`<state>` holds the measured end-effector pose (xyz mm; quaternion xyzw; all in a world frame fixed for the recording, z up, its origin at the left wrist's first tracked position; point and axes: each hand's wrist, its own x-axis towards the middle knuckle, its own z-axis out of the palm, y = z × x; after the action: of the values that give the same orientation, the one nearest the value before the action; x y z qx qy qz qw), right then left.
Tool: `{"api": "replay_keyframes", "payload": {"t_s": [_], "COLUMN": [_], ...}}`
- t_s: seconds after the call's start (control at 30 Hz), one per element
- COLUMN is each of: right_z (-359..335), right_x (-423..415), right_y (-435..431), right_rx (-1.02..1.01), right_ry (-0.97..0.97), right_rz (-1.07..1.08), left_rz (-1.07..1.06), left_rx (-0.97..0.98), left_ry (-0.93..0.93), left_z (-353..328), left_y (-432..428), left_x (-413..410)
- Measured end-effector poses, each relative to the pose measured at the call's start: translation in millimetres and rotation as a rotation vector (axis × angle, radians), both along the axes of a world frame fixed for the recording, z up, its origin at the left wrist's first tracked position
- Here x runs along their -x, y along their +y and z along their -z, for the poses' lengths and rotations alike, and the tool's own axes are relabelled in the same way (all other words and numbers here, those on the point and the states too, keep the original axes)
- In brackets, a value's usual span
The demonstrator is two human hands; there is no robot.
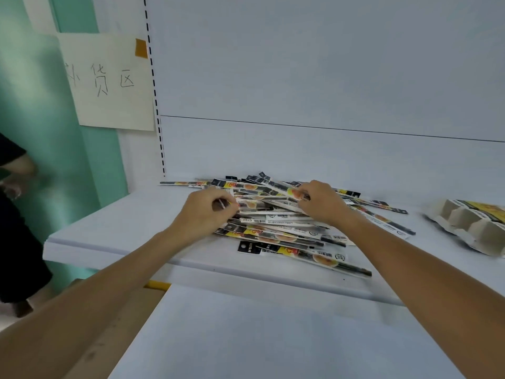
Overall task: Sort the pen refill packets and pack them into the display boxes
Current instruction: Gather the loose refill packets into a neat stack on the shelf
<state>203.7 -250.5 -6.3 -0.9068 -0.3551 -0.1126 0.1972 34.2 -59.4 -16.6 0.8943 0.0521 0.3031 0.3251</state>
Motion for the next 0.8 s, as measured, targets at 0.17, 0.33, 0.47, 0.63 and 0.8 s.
{"api": "replay_keyframes", "payload": {"t_s": [0.17,0.33,0.47,0.63,0.8], "right_z": [-8,-29,-32,-15,-3], "right_x": [3,17,43,41,11], "right_y": [-16,-22,-12,-14,-15], "right_rx": [-0.060,-0.246,-0.076,0.029,0.013], "right_ry": [-0.069,-0.064,0.068,0.311,0.209], "right_rz": [0.057,-0.012,-0.201,-0.224,-0.077], "left_rz": [-0.113,0.003,0.179,-0.003,0.183], "left_rx": [0.261,0.403,-0.032,-0.054,-0.393], "left_ry": [-0.151,-0.051,0.258,0.037,0.284], "left_z": [-22,-20,-2,-1,9], "left_y": [-3,-2,-14,-10,-22], "left_x": [5,4,-5,-6,-7]}}
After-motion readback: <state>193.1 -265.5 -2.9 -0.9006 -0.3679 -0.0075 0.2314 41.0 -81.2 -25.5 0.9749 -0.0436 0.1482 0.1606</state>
